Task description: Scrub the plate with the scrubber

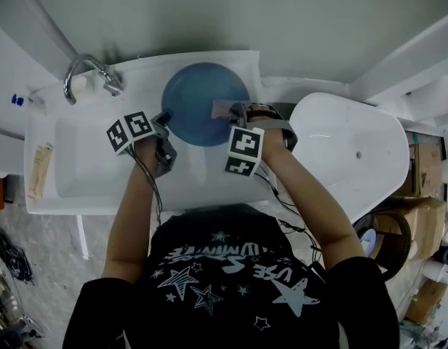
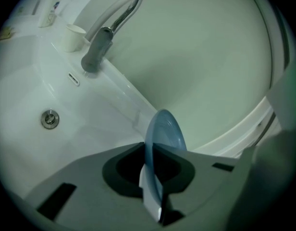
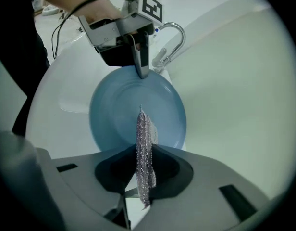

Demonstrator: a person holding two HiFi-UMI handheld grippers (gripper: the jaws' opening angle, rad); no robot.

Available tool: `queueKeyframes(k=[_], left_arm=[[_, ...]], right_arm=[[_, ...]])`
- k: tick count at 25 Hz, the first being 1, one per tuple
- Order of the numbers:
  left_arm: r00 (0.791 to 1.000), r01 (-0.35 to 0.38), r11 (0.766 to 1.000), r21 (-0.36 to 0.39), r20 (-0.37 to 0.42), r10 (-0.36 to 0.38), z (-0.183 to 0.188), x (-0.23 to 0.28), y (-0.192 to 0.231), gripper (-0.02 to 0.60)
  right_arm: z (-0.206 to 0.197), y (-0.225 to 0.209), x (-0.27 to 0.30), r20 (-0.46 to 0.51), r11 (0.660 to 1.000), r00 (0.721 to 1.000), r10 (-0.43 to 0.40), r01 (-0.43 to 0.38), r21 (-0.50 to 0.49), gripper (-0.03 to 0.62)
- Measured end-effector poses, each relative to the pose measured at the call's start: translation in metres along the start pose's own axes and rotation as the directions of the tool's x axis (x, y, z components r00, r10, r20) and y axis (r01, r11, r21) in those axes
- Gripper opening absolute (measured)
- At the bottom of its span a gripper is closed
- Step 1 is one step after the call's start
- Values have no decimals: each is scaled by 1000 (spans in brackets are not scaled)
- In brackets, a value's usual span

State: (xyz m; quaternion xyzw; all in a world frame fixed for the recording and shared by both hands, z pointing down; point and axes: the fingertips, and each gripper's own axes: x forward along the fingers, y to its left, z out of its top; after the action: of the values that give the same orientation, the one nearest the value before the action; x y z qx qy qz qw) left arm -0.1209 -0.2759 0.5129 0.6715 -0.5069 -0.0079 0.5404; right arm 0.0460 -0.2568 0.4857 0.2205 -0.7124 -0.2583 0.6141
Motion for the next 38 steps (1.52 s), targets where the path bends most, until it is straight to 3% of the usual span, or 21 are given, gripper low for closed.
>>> queueKeyframes(k=[9, 13, 15, 17, 20, 23, 25, 28, 31, 33, 38], left_arm=[[999, -33, 999, 42, 25, 32, 16, 6, 4, 34], [999, -32, 995, 96, 1, 32, 8, 9, 8, 32], [999, -33, 982, 188, -7, 35, 3, 9, 4, 32], [999, -36, 952, 306, -14, 42, -3, 7, -5, 32], [999, -37, 882, 469, -8, 46, -9, 1, -27, 32], [999, -48, 793, 607, 26, 41, -7, -5, -47, 32], [997, -68, 716, 695, 67, 29, -3, -11, -61, 32], [990, -120, 575, 809, 143, 6, 5, -22, -80, 29], [980, -172, 436, 883, 197, -14, 12, -30, -97, 26], [975, -199, 357, 913, 222, -24, 14, -33, -104, 26], [957, -276, 219, 936, 289, -33, 15, -38, -108, 26]], right_arm=[[28, 24, -33, 134, 982, 984, 119, -136, 130, 83], [31, 4, -48, 184, 986, 982, 35, -64, 153, 83], [31, -16, -52, 204, 987, 979, -24, -9, 159, 83], [31, -38, -56, 213, 990, 973, -88, 61, 131, 83], [38, -66, -62, 235, 990, 962, -137, 129, 49, 83], [58, -92, -69, 281, 986, 951, -128, 153, -67, 83], [70, -102, -74, 298, 976, 949, -100, 152, -157, 83], [82, -105, -76, 307, 954, 952, -21, 110, -279, 83], [90, -102, -76, 310, 938, 948, 72, 42, -344, 83], [95, -99, -75, 302, 926, 947, 110, 13, -377, 83], [107, -94, -67, 255, 892, 952, 167, -36, -451, 83]])
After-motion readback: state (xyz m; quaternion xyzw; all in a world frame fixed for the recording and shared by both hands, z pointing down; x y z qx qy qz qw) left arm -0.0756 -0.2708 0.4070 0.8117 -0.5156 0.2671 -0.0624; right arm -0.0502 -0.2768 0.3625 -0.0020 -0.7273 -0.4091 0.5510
